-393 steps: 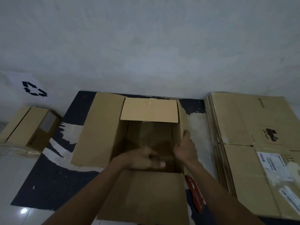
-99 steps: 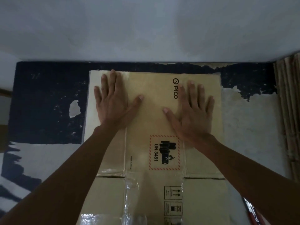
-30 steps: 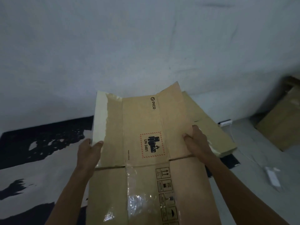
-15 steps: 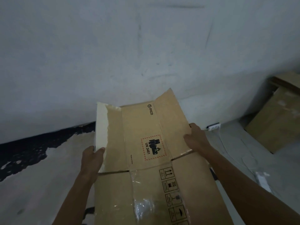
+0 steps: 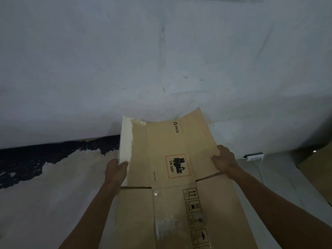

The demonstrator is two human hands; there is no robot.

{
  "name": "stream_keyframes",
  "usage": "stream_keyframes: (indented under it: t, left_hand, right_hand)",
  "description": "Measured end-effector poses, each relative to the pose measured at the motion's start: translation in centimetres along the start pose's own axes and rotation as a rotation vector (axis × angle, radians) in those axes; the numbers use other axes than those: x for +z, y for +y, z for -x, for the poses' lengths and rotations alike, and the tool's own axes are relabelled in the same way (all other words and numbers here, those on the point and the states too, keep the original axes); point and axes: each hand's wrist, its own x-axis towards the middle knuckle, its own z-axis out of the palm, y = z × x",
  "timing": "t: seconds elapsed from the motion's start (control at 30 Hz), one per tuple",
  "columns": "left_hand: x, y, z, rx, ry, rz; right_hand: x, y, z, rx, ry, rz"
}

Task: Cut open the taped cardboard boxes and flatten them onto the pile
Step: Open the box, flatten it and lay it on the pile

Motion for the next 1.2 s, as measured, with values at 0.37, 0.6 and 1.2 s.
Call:
stream_keyframes:
  t: [0.37, 0.6, 1.2]
  left_hand:
    - [5.5, -0.7, -1.9, -0.119, 0.174, -0.155]
    - [6.4, -3.4, -2.3, -0.184, 0.280, -0.469]
    - [8.1, -5.6, -5.8, -0.202, 0.429, -0.177]
  right_hand:
    - [2.6, 3.2, -8.4, -0.005, -0.144, 0.039]
    - [6.3, 6.4, -9.7, 0.111, -0.142, 0.133]
    - [9.6, 6.1, -12.7, 0.113, -0.066, -0.105]
